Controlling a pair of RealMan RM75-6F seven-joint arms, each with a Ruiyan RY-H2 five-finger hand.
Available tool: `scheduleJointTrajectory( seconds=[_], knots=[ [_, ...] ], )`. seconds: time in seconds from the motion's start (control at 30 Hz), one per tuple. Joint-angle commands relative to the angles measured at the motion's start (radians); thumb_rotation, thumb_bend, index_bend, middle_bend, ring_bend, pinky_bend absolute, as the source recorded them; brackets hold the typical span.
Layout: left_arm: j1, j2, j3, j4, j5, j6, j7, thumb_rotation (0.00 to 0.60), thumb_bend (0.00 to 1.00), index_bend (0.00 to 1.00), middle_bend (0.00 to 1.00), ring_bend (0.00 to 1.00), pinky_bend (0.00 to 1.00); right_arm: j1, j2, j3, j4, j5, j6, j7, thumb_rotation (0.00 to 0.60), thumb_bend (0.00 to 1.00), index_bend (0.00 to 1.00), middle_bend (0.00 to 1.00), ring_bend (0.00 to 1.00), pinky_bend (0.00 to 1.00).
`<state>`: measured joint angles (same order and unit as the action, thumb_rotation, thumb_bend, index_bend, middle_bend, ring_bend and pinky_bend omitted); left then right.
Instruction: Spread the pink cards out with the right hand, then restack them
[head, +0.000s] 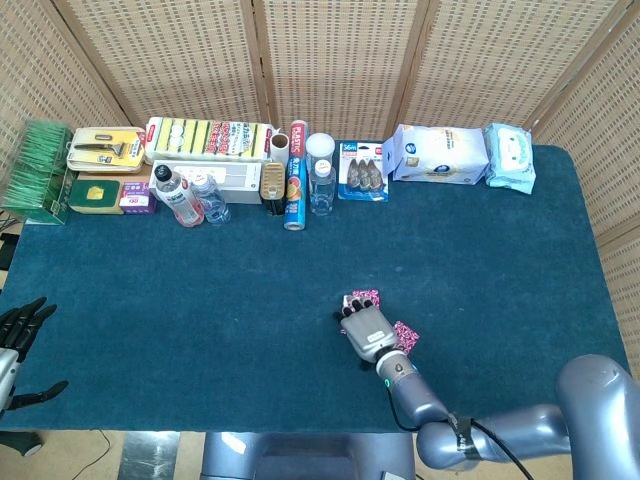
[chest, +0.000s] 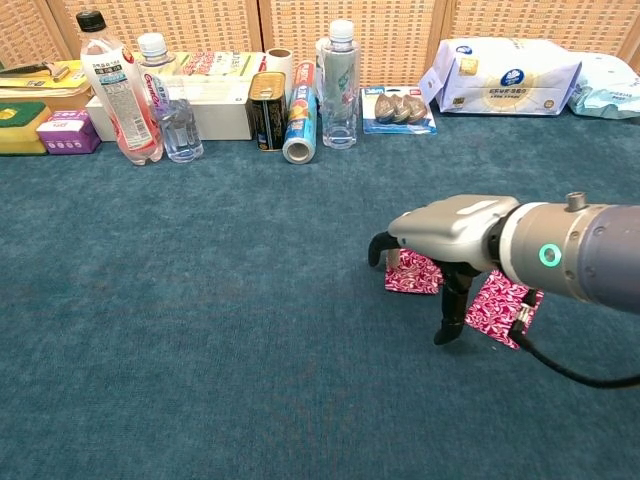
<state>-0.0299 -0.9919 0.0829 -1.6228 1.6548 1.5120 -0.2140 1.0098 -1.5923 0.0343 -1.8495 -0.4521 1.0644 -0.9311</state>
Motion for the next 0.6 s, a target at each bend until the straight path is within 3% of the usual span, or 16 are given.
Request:
scheduleJointTrajectory(
  seconds=[0.03,0.4,0.6],
  knots=[
    [0.0,0.0,0.001,0.001,0.002,0.0,0.0,0.6,0.05,0.0,0.0,0.0,0.0,0.015,-0.015,0.007,-0.009,0.013,0.013,-0.013,0.6,0.0,0.17,0.21,0.04,0.09],
    [-0.001,0.001,0.001,0.004,0.003,0.002,-0.007,0.6,0.05,0.0,0.0,0.0,0.0,0.061,-0.012,0.052,-0.096,0.022,0.08,-0.038,0.6,0.0,0.17,0.21,0.04,0.09],
    [-0.003,0.001,0.003,0.003,0.005,0.0,-0.003,0.6,0.05,0.0,0.0,0.0,0.0,0.066,0.02,0.045,-0.143,0.015,0.113,-0.047,0.6,0.0,0.17,0.21,0.04,0.09]
  ],
)
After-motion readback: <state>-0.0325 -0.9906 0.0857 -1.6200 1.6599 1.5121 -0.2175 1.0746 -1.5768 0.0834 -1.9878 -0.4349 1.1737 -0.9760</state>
